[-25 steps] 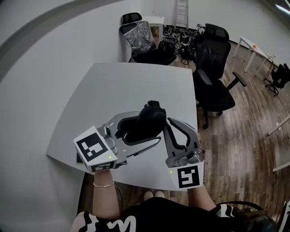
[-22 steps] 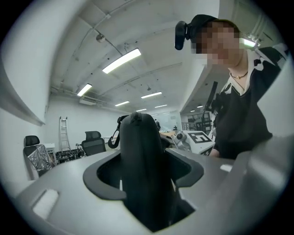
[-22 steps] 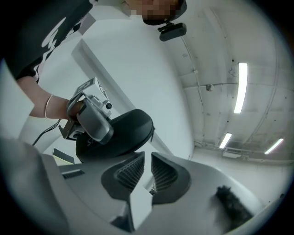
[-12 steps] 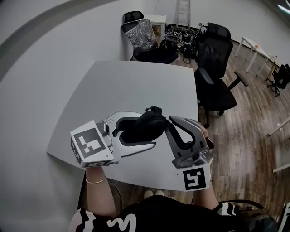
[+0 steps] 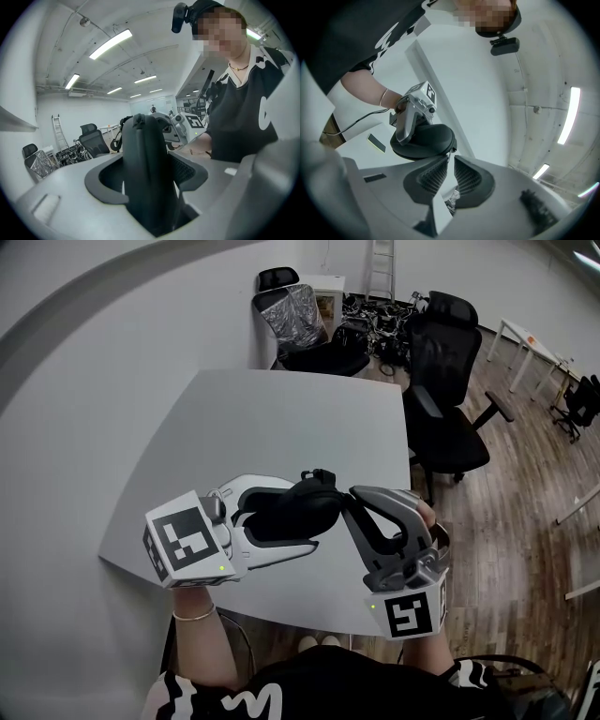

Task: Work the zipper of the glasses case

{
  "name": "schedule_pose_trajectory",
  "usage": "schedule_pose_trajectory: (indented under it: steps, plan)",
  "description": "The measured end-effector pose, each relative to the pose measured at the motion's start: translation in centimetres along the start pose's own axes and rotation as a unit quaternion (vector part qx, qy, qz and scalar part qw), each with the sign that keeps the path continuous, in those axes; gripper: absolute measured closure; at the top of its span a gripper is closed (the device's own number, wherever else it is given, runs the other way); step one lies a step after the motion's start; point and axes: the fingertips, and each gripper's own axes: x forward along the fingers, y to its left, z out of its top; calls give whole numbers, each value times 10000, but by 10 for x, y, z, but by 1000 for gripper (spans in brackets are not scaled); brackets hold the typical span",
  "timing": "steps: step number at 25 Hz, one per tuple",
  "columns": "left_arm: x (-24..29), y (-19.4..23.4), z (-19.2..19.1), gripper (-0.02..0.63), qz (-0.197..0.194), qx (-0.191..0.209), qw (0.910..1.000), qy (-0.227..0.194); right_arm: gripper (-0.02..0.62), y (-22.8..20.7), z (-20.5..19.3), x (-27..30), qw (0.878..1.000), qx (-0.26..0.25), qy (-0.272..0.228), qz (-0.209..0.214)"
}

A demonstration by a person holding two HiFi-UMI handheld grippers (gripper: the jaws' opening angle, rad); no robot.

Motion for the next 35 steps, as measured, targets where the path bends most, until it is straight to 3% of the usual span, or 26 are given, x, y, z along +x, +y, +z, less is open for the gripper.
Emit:
schedule_pose_trajectory:
  steps: [3,9,12,17,20,23,28,31,32,35]
  plan:
    - [-1,0,-1,328,-49,50,10000,-31,563,-1,3,1,9999,96,-88,-13]
    - [-7,-6,-1,327,-247,-19,9997,31,565,6,6,3,9990,-419,-29,125]
    - [-7,-10,-4,328,-361,-55,9993,68,583,10,12,0,9988,-338,-239,266]
    - [-2,-15,-6,327,-372,315,9987,172,588,5,25,-7,9985,-263,-448,192]
    - [3,-12,-2,316,-174,313,9994,18,589,1,31,-9,9981,-134,-586,109]
    - [14,-13,-2,296,-252,272,9987,-341,591,1,37,-10,9974,-104,-710,89]
    - [28,-23,4,209,-932,176,9887,-1159,591,3,47,-15,9954,-109,-924,214]
    - [27,-36,12,217,-1492,-172,9796,-1331,591,1,48,-16,9952,-131,-940,238]
    - [27,-37,12,252,-1566,-143,9786,-1324,591,0,46,-16,9956,-151,-901,218]
    - [31,-30,6,283,-1254,-92,9850,-1184,591,1,36,-13,9973,-314,-662,71]
